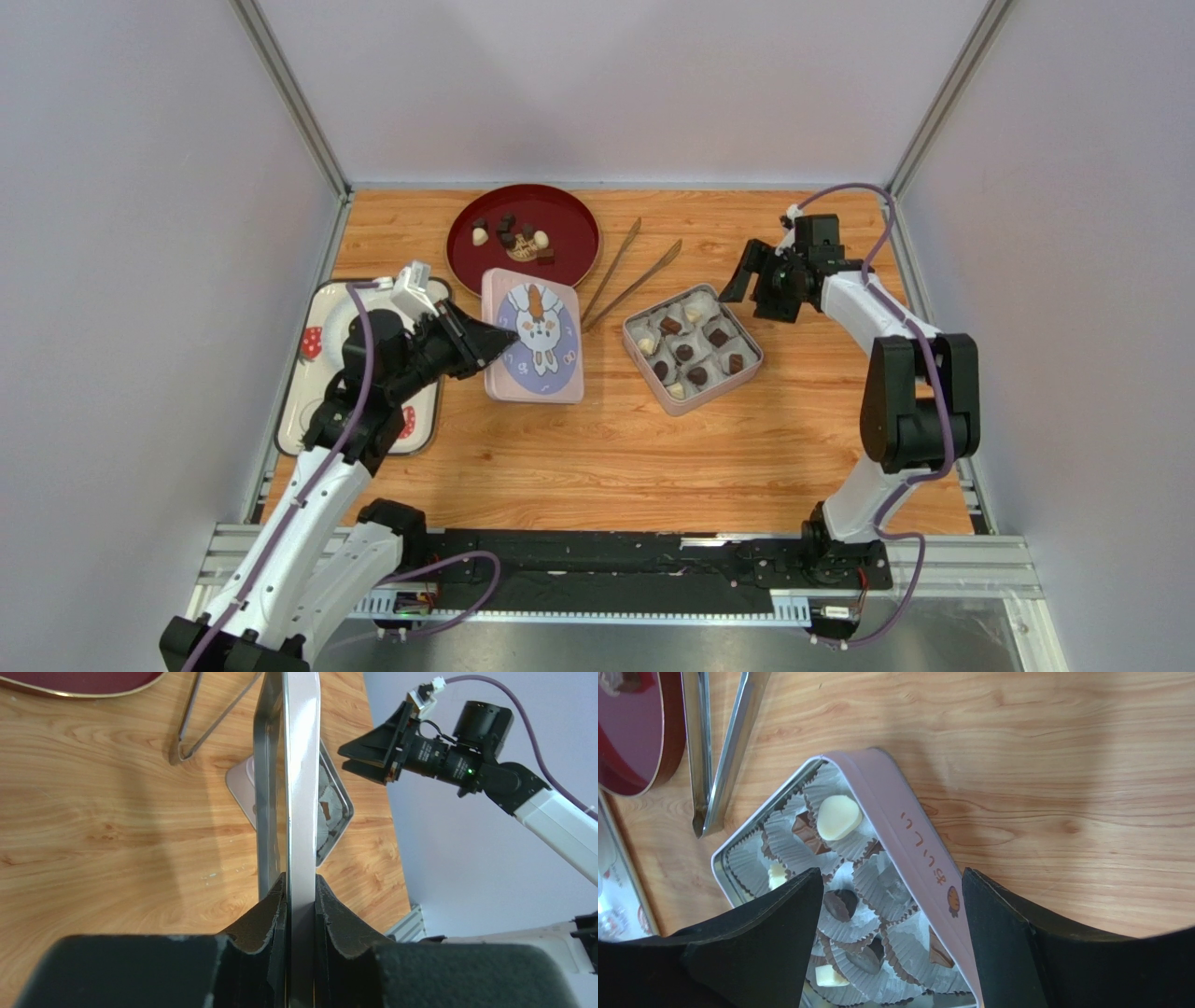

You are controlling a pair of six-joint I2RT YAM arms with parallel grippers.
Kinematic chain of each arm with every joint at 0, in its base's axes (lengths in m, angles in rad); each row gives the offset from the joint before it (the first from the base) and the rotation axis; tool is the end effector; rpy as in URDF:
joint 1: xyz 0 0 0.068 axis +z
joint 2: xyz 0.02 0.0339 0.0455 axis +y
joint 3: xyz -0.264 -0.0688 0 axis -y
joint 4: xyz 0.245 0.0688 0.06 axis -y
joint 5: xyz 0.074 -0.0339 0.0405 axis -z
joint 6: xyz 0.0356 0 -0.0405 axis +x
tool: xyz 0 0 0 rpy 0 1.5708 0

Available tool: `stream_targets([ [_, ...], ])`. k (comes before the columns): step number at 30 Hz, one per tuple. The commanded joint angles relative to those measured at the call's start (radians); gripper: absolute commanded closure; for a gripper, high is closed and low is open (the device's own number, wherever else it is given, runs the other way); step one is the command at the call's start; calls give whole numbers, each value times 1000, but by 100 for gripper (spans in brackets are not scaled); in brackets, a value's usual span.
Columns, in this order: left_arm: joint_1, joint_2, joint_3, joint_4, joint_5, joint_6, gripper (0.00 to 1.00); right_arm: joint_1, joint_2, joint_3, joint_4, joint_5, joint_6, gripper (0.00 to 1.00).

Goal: Pack the chocolate

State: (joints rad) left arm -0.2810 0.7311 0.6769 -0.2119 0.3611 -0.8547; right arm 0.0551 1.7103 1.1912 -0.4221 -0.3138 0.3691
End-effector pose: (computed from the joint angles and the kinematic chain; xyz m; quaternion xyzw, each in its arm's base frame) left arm 0.1645 -0.0606 0.3082 -0.1166 0.7806 -0.4415 0.4267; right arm 0.3616 0.0309 0.2183 0.0991 0.9352 0.2096 0.2677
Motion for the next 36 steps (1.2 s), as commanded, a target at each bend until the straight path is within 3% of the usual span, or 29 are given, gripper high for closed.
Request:
stream_targets([
  [1,-3,-9,-26,131,78,-64,94,0,20,19,29,-156,-12,24],
  [8,-3,11,-65,204,111,-118,94,17,19,-88,101,-264,-53,27],
  [15,-4,42,-118,313,150,-182,94,119,-84,-215,140,-286,-32,29],
  [25,-35,71,-154,460,136,-268,94,190,-368,-395,291,-183,200,29],
  [29,-73,102,-157,554,92,-332,94,190,-475,-476,457,-266,338,29],
  [36,-184,240,-126,723,7,-406,94,244,-491,-542,690,-373,553,29],
])
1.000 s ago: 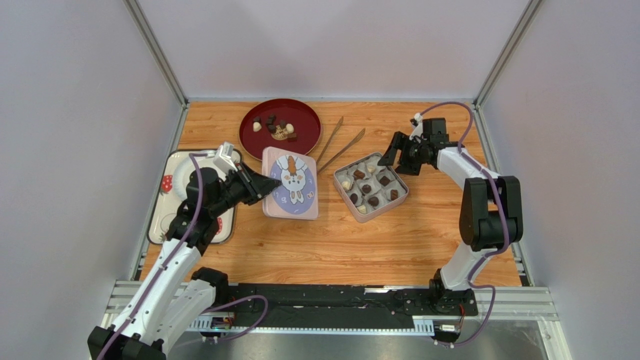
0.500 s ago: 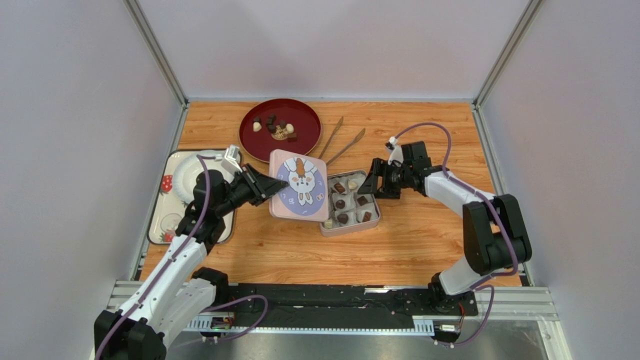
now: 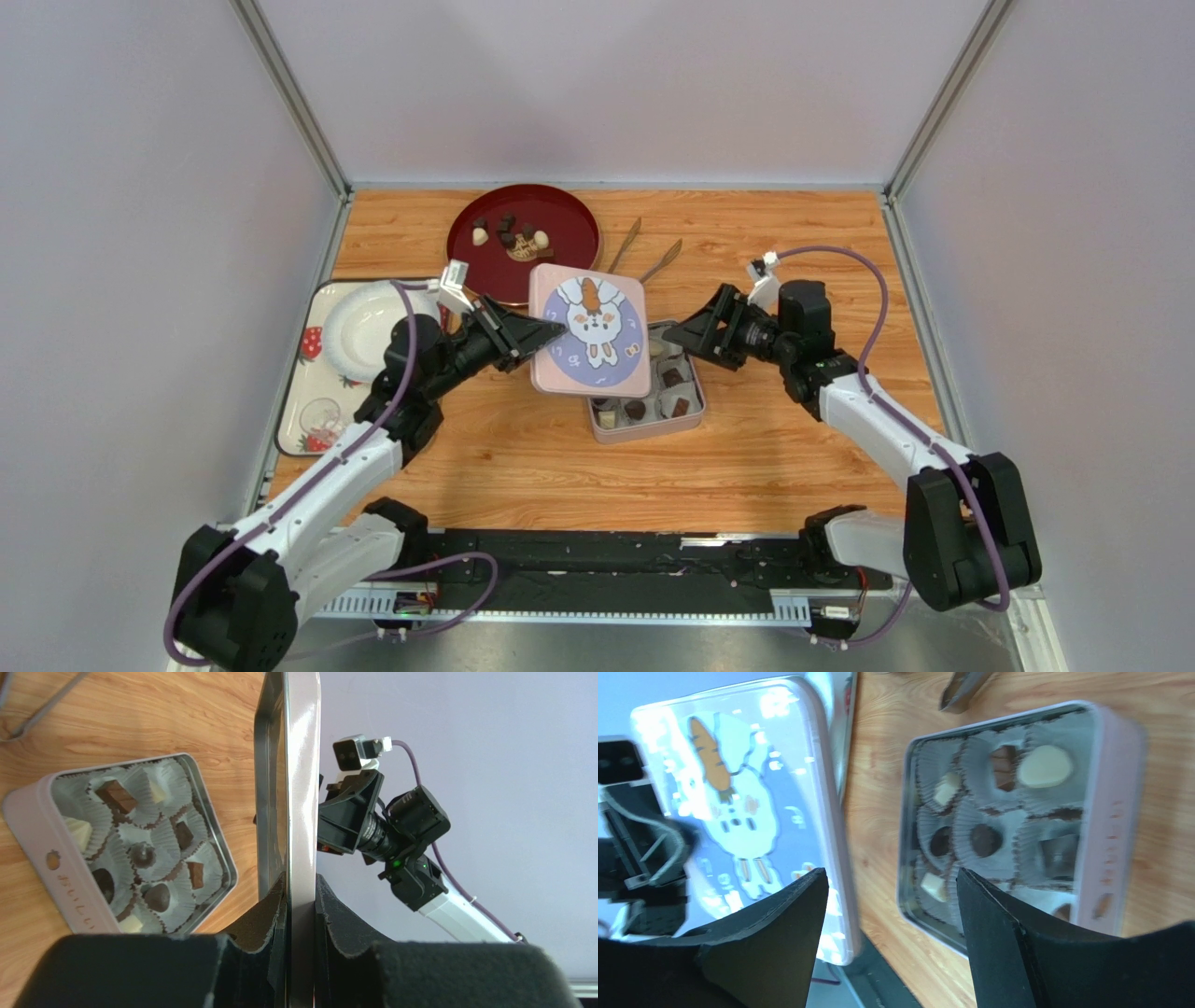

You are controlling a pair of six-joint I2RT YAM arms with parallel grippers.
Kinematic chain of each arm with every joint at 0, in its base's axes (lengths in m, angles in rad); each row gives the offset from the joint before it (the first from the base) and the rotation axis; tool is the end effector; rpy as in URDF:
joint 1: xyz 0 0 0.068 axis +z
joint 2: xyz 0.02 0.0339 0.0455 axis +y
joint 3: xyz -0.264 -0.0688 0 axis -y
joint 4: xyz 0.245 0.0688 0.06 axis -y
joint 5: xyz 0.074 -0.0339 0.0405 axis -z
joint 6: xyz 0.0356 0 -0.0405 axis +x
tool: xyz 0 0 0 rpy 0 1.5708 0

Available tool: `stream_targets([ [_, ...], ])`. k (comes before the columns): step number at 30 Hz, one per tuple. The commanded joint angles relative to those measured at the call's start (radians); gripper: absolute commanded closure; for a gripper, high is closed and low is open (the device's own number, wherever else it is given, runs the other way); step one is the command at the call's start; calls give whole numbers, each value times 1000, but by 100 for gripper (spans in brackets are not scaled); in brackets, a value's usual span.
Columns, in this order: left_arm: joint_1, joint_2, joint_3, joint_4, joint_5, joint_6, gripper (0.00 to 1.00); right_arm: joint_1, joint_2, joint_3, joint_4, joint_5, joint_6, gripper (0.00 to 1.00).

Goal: Pack the chocolate

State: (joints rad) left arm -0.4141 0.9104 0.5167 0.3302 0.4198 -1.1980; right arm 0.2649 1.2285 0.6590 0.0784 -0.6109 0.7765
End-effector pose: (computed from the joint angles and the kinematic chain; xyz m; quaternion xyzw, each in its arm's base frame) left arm 0.1897 -0.0992 0.2767 -0.1407 0.7136 -0.5881 0.3537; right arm 0.2466 0.0881 0.2320 0.0574 0.8306 0.4676 0.2969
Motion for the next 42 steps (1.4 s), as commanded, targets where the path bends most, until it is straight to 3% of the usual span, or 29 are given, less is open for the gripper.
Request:
stream_targets([
  [1,-60,76,40,214,-52,-72,94,39,-9,-12,222,-88,165,29],
  [12,-123,190,65,392,-56,-147,94,40,29,-22,271,-110,188,33],
  [15,-126,183,62,386,-58,-134,94,40,28,-19,287,-128,193,43],
  [18,-129,196,51,385,-43,-133,94,40,20,-4,282,-144,188,62],
  [21,-129,216,33,382,-20,-121,91,40,8,17,229,-147,149,71],
  [24,-129,220,23,316,-16,-75,85,40,-3,50,135,-136,81,79],
  [32,-127,188,81,3,-27,173,58,40,25,143,-113,-116,-104,80],
  [37,-129,177,114,-174,-50,262,43,40,65,152,-131,-125,-123,80],
  [42,-129,197,124,-241,-43,265,37,40,123,162,-150,-112,-152,81],
])
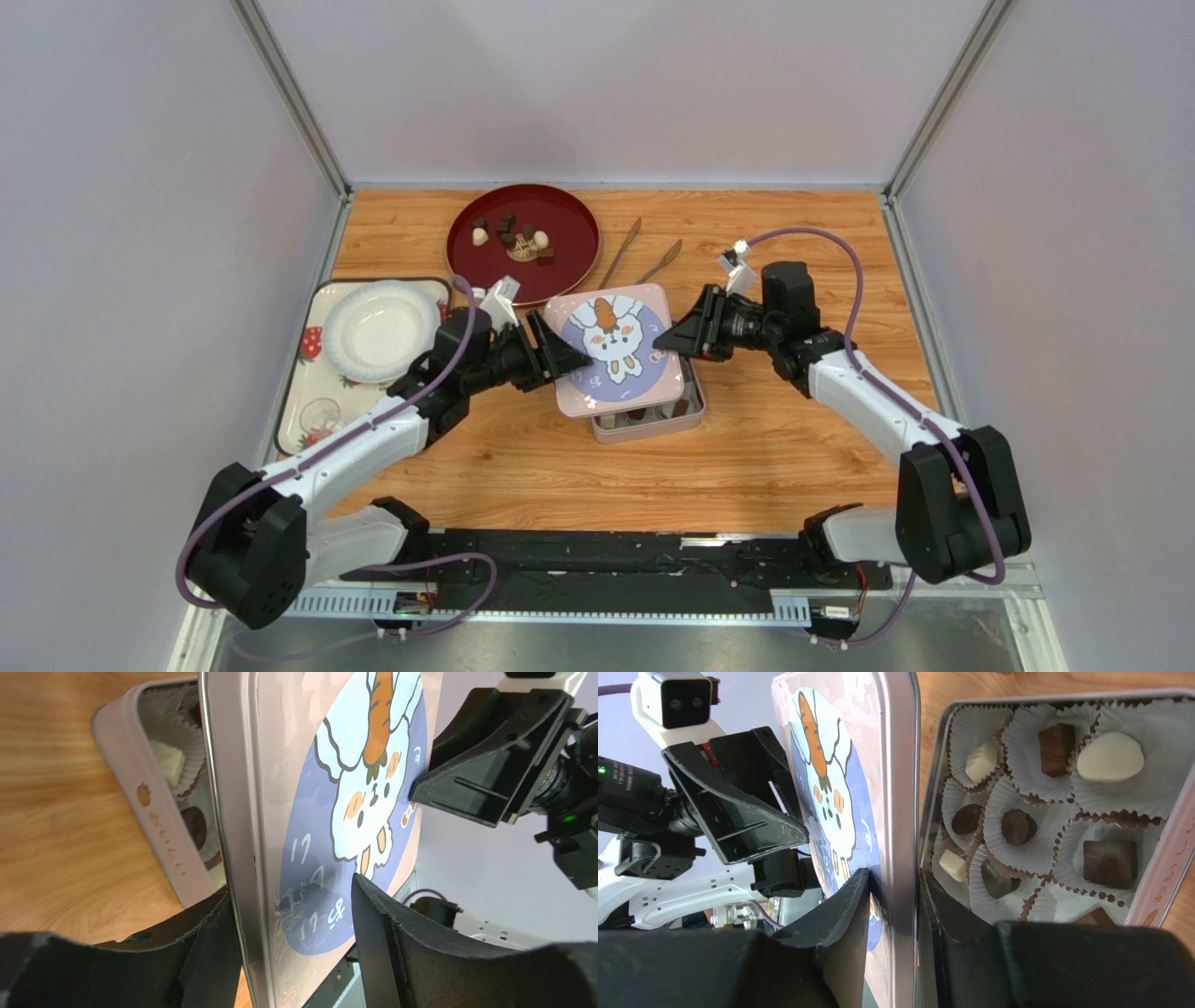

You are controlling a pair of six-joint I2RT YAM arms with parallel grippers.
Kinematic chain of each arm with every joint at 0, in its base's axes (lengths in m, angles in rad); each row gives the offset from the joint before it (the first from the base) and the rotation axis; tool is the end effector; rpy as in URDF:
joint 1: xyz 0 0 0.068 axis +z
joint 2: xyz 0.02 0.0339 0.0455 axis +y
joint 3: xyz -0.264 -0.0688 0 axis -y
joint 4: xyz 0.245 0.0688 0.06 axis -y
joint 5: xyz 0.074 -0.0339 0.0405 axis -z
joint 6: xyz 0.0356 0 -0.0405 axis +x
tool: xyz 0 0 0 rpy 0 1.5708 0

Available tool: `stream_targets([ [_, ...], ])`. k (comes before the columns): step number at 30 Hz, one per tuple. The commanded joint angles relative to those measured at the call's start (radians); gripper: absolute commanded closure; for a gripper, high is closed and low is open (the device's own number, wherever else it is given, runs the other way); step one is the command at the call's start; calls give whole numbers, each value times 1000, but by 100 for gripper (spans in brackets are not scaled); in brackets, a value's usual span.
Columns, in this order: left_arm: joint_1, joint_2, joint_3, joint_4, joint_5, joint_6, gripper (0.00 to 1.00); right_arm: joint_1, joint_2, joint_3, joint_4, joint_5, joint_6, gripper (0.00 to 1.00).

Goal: Pack the chocolate

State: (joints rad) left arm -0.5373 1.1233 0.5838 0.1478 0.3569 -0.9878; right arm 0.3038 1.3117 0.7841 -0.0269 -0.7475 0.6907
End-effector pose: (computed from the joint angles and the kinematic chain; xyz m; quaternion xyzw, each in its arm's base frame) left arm 0.2050 -0.1366 0.2361 -0.0865 0.8194 -0.4846 0.2937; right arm 0.2593 0.1067 0.2445 -0.0180 0.8323 0.4964 0.2460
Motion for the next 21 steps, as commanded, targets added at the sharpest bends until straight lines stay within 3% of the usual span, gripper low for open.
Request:
stream_targets([
  [1,-6,-13,59,-68,22,54,36,1,52,38,-50,27,-71,81],
  [11,-6,105,129,-252,-18,75,34,0,149,52,-88,66,-129,82],
  [21,-10,277,212,-237,48,61,34,-5,185,99,-156,137,-191,82],
])
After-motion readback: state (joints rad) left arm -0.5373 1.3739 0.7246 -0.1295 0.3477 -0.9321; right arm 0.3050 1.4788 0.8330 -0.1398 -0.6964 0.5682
